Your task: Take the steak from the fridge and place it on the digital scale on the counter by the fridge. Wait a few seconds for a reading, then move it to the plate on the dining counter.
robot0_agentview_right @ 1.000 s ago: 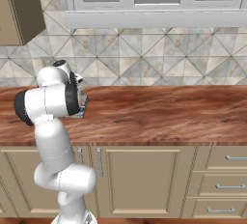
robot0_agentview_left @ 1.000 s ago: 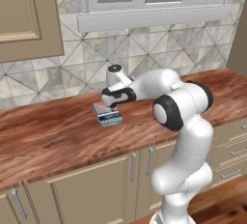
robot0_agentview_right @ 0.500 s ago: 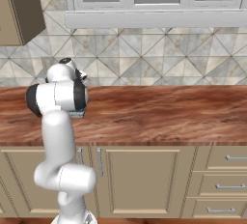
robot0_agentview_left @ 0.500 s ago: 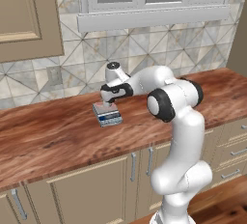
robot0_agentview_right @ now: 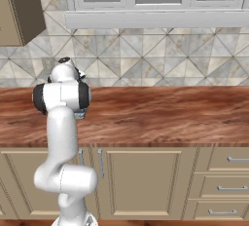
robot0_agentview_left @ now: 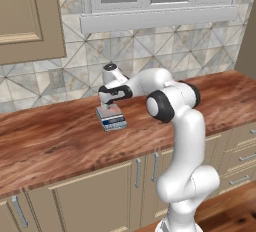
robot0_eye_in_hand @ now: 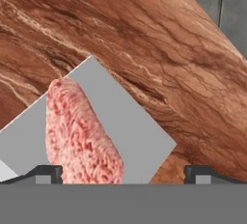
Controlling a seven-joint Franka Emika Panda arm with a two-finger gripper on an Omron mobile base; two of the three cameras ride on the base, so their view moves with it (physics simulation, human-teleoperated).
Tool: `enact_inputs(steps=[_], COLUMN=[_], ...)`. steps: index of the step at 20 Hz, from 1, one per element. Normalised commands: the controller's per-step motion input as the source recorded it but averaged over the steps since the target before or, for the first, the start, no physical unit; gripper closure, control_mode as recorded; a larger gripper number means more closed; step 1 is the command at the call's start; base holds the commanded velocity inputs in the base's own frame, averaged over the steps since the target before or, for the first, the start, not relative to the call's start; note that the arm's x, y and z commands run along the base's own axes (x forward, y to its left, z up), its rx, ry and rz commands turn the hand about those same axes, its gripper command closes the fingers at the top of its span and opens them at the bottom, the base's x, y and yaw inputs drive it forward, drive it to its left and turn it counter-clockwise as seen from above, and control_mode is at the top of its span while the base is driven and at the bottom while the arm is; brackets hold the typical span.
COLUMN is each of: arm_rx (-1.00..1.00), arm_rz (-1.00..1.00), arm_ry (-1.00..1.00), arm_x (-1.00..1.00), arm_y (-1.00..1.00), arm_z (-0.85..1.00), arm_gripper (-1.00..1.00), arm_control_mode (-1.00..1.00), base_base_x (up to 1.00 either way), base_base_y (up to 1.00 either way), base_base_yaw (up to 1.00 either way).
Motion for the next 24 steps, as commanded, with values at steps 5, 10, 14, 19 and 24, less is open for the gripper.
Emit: enact_inputs(steps=[5, 10, 14, 19, 24], arm_rx=[0.00, 0.00, 0.03, 0.01, 0.00], arm_rz=[-0.01, -0.02, -0.01, 0.00, 0.00], arm_ry=[0.01, 0.06, 0.13, 0.05, 0.03], arm_x=[0.00, 0.00, 0.03, 0.18, -0.04], arm_y=[0.15, 0.02, 0.00, 0.00, 0.01], arm_z=[-0.09, -0.18, -0.34, -0.26, -0.31], arm_gripper=[-1.00, -1.00, -1.00, -1.00, -1.00], arm_control_mode=[-1.00, -1.00, -1.00, -1.00, -1.00], base_base_x=[0.00, 0.00, 0.00, 0.00, 0.00], base_base_y=[0.00, 0.00, 0.00, 0.00, 0.00], base_base_yaw=[0.00, 0.00, 0.00, 0.00, 0.00])
